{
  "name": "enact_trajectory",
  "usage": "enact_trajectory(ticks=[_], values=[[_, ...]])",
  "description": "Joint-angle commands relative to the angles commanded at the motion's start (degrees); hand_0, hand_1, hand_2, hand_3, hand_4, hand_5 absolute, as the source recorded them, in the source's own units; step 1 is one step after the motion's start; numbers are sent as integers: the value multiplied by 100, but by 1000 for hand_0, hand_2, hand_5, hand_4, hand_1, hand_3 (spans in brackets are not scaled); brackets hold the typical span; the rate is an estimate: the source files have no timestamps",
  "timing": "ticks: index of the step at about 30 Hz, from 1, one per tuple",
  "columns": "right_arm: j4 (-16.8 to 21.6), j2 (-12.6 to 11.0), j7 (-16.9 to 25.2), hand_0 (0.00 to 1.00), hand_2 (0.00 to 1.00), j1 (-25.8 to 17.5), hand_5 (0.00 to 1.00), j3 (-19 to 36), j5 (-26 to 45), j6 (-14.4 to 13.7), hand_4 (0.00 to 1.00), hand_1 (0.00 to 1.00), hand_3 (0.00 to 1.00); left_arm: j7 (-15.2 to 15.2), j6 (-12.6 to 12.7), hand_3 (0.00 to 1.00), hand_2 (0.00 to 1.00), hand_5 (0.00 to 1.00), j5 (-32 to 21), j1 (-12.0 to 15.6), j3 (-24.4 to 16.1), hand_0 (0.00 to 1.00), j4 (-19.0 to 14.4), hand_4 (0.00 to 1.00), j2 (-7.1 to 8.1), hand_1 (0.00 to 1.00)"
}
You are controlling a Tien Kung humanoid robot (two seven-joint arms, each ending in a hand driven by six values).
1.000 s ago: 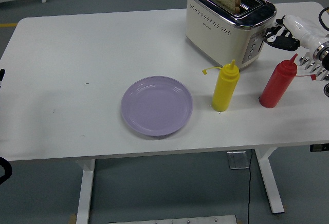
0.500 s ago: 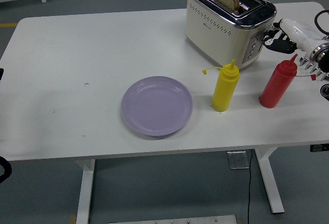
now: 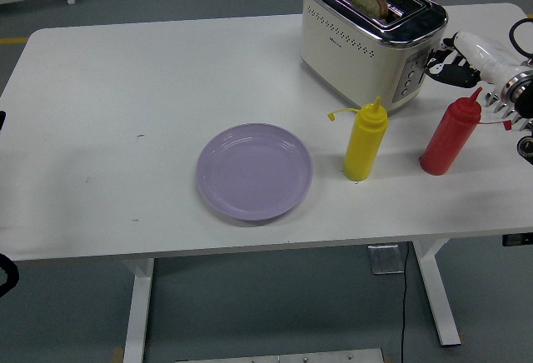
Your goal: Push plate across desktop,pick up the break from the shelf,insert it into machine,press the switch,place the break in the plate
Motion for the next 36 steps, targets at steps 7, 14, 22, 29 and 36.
enact_trajectory(ticks=[7,14,22,29,36], values=[[-63,28,10,430,573,4,696,-35,12,6,303,484,511,-2,0,801,941,998,-2,0,-1,841,-2,627,1,886],[-94,51,22,430,571,-2,702,-66,31,9,299,484,510,-4,2,801,939,998,-4,2,-2,841,-2,628,-1,885],[-144,86,32,429,570,-49,701,-107,49,7,284,484,509,-5,2,801,939,998,-4,9,10,841,-8,628,-2,886],[-171,92,31,428,569,-71,701,-86,42,-2,279,482,508,-7,3,800,939,998,-4,21,8,839,-9,628,-3,884],[-174,102,42,428,569,-104,701,36,-8,-90,277,481,509,-9,3,799,937,998,-4,34,14,839,-6,628,-5,884]])
